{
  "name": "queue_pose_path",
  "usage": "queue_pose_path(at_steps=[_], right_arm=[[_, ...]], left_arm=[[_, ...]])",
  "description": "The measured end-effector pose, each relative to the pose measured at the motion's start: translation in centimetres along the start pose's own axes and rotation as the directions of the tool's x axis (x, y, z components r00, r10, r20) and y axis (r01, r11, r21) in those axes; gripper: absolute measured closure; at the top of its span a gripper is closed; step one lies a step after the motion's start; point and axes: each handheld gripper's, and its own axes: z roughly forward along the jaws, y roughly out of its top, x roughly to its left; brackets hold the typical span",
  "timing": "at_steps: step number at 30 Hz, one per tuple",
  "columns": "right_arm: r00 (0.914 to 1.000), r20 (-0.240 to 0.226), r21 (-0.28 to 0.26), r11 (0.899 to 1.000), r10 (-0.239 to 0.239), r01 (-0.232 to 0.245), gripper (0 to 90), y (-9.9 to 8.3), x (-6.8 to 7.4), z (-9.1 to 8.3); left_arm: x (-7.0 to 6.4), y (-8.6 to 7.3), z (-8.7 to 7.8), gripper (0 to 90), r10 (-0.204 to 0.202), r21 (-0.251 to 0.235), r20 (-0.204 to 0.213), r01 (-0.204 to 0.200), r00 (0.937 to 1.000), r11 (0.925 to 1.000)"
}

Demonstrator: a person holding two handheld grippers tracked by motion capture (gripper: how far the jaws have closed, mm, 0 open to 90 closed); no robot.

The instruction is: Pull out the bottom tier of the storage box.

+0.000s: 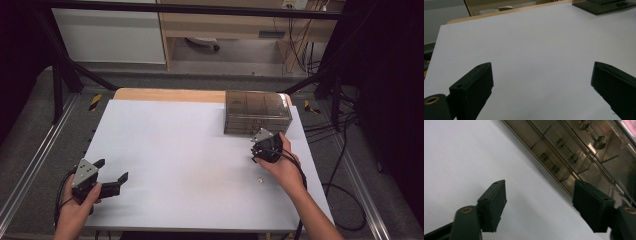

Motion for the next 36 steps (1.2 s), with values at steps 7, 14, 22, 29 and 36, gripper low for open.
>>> queue_pose_path(at_steps=[7, 14, 22, 29, 36], right_arm=[[0.9974, 0.013, 0.006, 0.997, -0.071, 0.071, 39.8, 0.2, 0.7, 0.6], [0.9871, 0.026, 0.008, 0.987, -0.158, 0.158, 49.4, 0.5, 1.5, 1.4], [0.9695, 0.062, -0.003, 0.971, -0.237, 0.238, 55.8, 1.0, 1.7, 1.8], [0.9564, 0.108, -0.003, 0.962, -0.271, 0.273, 59.8, 0.9, 1.7, 2.1], [0.9459, 0.126, -0.002, 0.953, -0.299, 0.302, 63.5, 0.8, 1.8, 2.4]], left_arm=[[0.0, 0.0, 0.0, 4.3, -0.002, 0.003, -0.002, 0.002, 1.0, 1.0], [0.1, -0.1, 0.0, 4.3, -0.002, 0.005, -0.007, 0.002, 1.0, 1.0], [0.1, 0.0, 0.0, 4.3, 0.005, 0.006, -0.009, -0.004, 0.9999, 1.0], [0.1, 0.0, 0.0, 4.3, 0.008, 0.009, -0.007, -0.008, 0.9999, 0.9999], [0.0, 0.0, 0.1, 4.4, 0.011, 0.01, -0.006, -0.011, 0.9999, 0.9999]])
